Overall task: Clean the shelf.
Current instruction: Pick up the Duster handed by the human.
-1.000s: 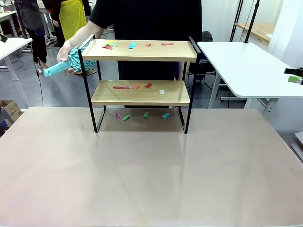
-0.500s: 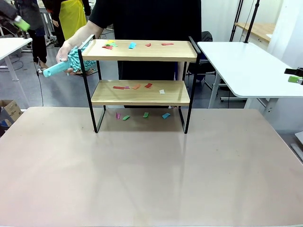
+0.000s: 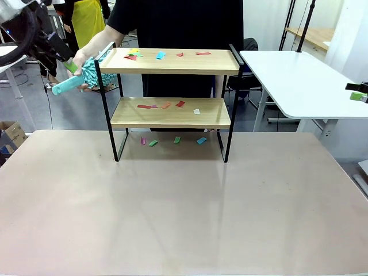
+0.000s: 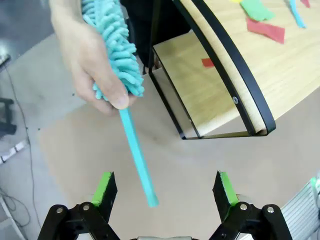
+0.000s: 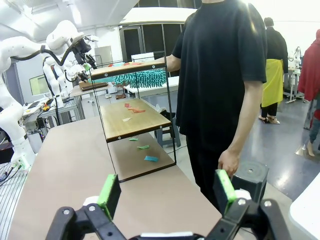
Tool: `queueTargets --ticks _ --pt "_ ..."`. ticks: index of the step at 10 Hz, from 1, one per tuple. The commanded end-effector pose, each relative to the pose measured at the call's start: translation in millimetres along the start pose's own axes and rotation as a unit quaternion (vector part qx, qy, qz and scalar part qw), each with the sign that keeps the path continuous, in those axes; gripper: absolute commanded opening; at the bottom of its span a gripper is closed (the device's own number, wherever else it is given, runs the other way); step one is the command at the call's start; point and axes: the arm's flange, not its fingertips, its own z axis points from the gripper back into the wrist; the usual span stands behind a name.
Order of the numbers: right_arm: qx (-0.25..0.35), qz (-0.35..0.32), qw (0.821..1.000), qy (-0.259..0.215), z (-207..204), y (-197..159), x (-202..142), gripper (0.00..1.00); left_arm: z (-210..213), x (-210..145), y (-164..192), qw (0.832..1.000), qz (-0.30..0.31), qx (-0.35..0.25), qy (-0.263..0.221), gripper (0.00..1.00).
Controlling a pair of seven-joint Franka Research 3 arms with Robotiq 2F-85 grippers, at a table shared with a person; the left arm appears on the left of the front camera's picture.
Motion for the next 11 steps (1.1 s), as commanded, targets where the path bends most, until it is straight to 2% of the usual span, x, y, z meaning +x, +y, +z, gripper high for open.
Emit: queueTargets --ticks 1,6,7,9,11 --pt "0.001 0.003 1.000 -0.001 -2.3 0.3 3.5 1.00 16.3 5.2 13.0 1.000 -0.001 -0.016 -0.006 1.00" --pt "0.001 0.003 1.000 -0.001 -2.3 0.3 3.5 1.00 -12.0 -19.6 -1.3 1.000 0.018 0.018 0.001 1.00" --pt "0.001 0.003 1.000 -0.001 -2.3 0.3 3.5 1.00 -20.3 -20.9 -1.6 0.999 0.020 0.041 -0.009 1.00" --pt "0.001 0.003 1.000 -0.001 -2.3 0.3 3.5 1.00 -36.9 -26.2 -11.4 0.998 0.016 0.061 0.001 1.00" --pt "0.001 0.003 1.000 -0.001 -2.3 0.3 3.5 1.00 -51.5 -36.2 -18.8 0.996 0.022 0.083 -0.018 1.00"
